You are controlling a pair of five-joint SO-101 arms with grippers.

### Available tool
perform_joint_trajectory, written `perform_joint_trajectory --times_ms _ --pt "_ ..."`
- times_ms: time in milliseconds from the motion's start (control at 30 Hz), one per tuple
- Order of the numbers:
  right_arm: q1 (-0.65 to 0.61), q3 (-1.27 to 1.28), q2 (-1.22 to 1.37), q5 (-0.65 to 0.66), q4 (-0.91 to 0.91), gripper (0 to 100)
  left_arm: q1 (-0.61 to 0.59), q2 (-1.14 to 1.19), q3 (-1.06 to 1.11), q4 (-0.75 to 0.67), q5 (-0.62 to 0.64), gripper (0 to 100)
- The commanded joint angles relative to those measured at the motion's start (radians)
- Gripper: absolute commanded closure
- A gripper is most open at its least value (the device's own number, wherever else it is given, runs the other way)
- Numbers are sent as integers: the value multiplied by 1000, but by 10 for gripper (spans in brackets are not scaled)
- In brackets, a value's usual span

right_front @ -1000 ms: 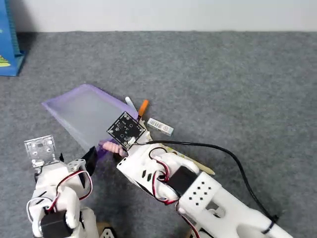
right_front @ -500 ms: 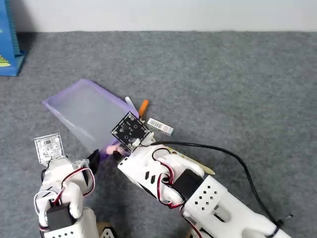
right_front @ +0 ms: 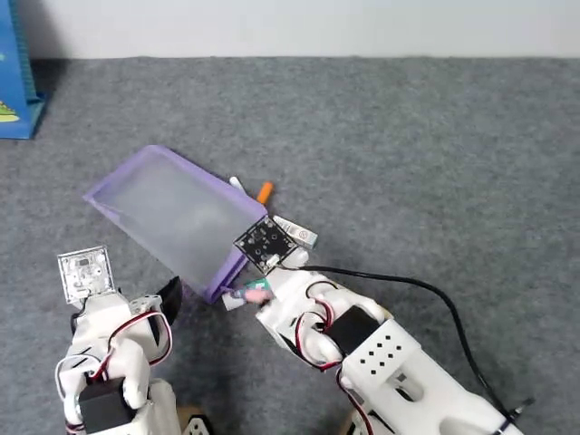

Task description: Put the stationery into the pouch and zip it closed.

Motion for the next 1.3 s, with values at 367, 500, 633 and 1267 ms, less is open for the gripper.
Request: perform_joint_trajectory --times_ms 367,500,633,1267 --pt "-97 -100 25 -25 65 816 2 -12 -61 -6 37 680" --pt "-97 -109 186 -25 -10 805 2 -12 -61 -6 37 680" --pt "-97 -137 332 -23 -113 805 2 -12 -61 -5 37 680" --pt "-94 -212 536 -17 -219 996 -2 -12 -59 -3 35 680"
